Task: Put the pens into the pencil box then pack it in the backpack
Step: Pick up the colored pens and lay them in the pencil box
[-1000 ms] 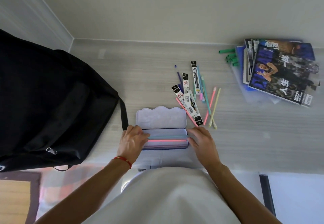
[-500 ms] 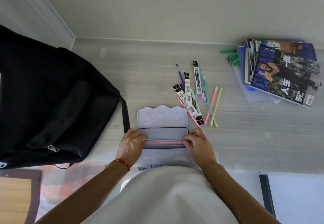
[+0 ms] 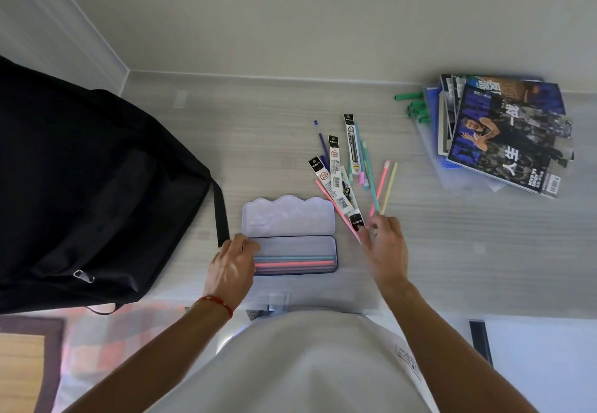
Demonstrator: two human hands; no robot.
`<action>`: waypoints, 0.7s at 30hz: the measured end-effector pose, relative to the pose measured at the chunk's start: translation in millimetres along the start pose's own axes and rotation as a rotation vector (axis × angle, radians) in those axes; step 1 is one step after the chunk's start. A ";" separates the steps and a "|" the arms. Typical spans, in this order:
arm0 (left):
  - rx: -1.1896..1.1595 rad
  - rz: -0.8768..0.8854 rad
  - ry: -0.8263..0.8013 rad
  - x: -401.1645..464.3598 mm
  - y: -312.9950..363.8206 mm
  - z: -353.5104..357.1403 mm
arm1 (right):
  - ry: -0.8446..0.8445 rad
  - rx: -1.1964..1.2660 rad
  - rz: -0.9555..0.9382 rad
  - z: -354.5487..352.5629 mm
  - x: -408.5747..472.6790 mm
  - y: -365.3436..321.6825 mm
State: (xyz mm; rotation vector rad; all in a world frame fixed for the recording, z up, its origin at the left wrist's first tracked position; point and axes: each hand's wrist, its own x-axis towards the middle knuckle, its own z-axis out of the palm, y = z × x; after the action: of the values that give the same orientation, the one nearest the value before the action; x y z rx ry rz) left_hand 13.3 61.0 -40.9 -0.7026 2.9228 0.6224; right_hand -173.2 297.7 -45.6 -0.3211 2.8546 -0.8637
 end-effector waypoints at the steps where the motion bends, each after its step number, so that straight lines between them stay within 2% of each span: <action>1: -0.046 -0.030 -0.005 -0.1 2.1 0.1 | 0.015 -0.026 0.057 -2.1 9.6 0.1; 4: -0.121 -0.073 -0.015 2.3 7.6 0.0 | -0.006 -0.125 0.216 -4.0 34.7 -3.5; 10: -0.170 -0.003 -0.051 14.4 20.5 -0.9 | -0.165 -0.283 0.292 -5.0 62.4 1.4; 17: -0.101 -0.045 -0.003 17.3 30.8 -5.9 | -0.222 -0.208 0.320 -11.8 58.8 25.2; 21: -0.049 0.008 0.054 19.5 38.9 -11.4 | -0.297 0.102 0.418 -20.0 55.5 42.3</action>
State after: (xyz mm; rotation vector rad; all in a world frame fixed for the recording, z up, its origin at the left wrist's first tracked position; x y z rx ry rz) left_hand -21.3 79.8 -19.2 -0.7242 2.9700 0.6884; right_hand -237.6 329.1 -56.8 0.1460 2.4604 -0.7938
